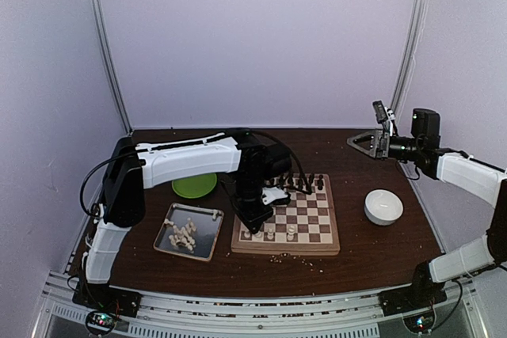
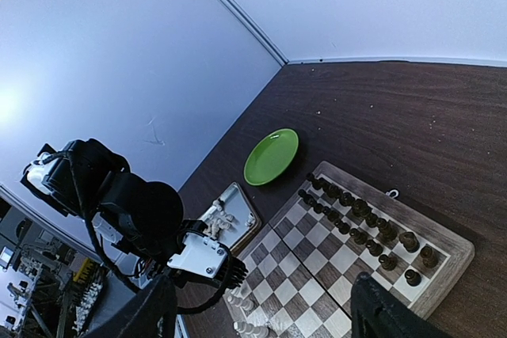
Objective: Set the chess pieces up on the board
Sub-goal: Place the knight at b1.
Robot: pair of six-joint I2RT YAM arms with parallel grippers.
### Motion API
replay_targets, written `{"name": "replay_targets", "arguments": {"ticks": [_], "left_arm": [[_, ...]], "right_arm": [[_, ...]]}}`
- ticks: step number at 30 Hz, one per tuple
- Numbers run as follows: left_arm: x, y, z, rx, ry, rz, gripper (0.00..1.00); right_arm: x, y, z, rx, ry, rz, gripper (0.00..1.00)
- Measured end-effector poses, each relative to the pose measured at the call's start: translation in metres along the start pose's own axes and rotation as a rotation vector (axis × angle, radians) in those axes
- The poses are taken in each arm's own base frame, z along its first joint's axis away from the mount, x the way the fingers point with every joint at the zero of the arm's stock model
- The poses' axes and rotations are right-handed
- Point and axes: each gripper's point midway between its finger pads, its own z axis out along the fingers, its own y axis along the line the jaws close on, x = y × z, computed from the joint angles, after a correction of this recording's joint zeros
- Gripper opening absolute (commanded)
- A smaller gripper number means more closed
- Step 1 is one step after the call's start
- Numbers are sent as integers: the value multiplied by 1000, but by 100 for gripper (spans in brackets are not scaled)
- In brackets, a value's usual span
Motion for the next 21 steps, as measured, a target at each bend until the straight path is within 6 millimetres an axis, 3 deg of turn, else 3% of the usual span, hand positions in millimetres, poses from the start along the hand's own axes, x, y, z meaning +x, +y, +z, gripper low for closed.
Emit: {"name": "replay_targets", "arguments": {"ticks": [9,21], "left_arm": [[3,0,0,0,12,-2,12],[2,1,2,-4,15,-2,27]], "right_arm": [[2,-2,1,-8,8,9,75],[4,-2,2,-15,14,15,75]]}}
